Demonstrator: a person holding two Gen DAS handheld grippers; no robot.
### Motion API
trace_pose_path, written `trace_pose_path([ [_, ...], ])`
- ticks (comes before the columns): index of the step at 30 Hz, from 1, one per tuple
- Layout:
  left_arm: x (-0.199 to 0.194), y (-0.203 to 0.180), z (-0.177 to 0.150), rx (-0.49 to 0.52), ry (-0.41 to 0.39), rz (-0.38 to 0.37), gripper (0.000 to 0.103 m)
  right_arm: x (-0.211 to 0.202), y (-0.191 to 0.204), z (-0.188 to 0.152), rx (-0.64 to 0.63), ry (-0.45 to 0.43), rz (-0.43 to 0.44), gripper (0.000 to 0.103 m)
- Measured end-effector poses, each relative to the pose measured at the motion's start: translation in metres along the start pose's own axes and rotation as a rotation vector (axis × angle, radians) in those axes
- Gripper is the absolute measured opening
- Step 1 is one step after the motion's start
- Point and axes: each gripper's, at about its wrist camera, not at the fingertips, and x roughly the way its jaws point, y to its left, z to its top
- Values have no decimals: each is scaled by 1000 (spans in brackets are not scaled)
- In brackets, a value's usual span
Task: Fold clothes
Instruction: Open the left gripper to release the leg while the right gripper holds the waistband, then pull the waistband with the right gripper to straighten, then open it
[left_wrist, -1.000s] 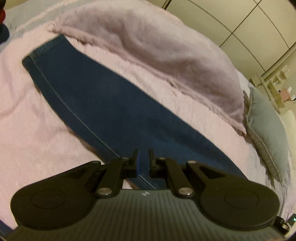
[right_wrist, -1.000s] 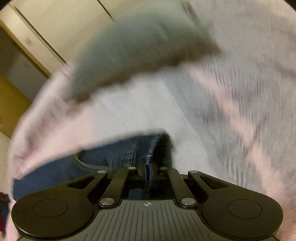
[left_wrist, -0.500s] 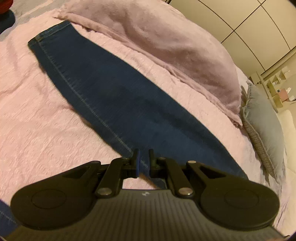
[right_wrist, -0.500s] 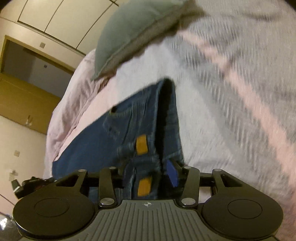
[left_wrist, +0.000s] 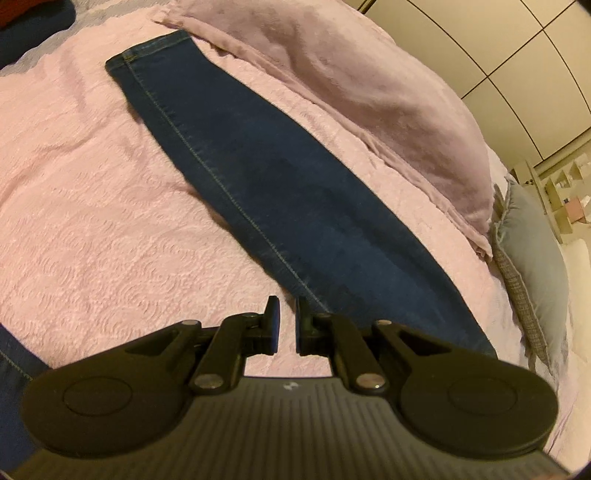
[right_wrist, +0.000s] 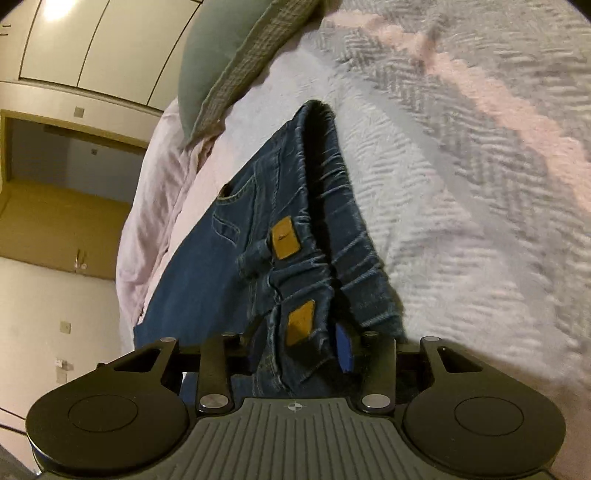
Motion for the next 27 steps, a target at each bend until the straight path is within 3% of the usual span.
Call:
trace_pose_path([
  [1, 1, 1, -1, -2, 3, 1, 4, 1, 10, 0, -45, -16, -35, 3],
  [5, 2, 1, -5, 12, 11, -2, 4, -10, 52, -10, -218, -114, -152, 2],
  [7, 5, 2, -6, 20, 17, 4, 4, -20, 52, -17, -223, -168, -195, 1],
  [9, 9, 3, -8, 14, 31, 5, 4, -8, 32, -20, -175, -148, -279, 1],
  [12, 7, 4, -8, 32, 35, -3, 4, 10, 25, -23, -145, -154, -336, 1],
  [14, 2, 6, -9, 58, 28, -1, 4, 3, 29, -27, -118, -185, -345, 3],
  [17, -6, 18, -11, 48, 25, 14, 4, -12, 36, -35, -109, -203, -359, 17],
  [19, -13, 28, -14, 20, 21, 16, 4, -30, 36, -43, -95, -196, -342, 35],
  [24, -36, 52, -28, -14, 21, 35, 4, -64, 19, -81, -49, -123, -274, 35],
  [27, -48, 67, -37, -36, 27, 52, 4, -83, 8, -98, 11, -146, -236, 35],
])
